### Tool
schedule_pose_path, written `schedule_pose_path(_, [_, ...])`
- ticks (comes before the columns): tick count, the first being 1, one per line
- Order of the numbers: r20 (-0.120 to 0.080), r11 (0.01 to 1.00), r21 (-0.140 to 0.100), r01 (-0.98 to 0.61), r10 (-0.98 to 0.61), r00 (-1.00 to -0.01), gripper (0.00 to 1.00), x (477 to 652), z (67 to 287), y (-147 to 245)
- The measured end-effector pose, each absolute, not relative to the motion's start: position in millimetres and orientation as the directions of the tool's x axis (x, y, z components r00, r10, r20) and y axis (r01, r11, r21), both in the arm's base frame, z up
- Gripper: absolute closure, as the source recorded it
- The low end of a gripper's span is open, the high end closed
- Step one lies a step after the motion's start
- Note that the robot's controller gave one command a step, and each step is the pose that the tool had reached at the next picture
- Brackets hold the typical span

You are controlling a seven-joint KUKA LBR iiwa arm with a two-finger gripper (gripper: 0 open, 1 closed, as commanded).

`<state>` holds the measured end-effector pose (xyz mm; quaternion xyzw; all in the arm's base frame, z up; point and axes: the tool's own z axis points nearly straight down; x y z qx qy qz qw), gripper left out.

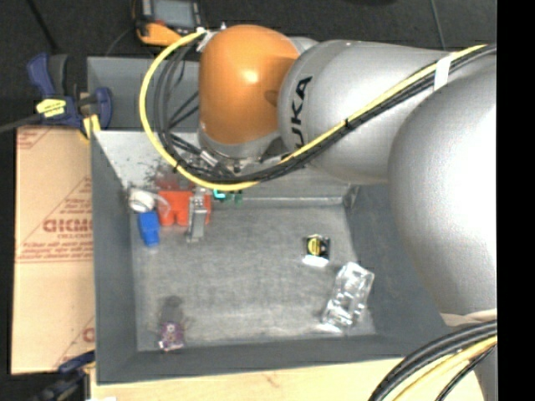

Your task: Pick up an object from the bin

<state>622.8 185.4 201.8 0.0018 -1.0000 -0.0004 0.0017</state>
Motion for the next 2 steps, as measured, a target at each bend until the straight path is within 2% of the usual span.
schedule_pose_path(1, [-0.002,1.000,0.001,-0.027,-0.027,-1.000,0.00,638.9,81.8,159.3])
schedule_pose_path(2, [-0.010,1.000,0.004,-0.023,-0.023,-1.000,1.00,641.2,88.1,160.3])
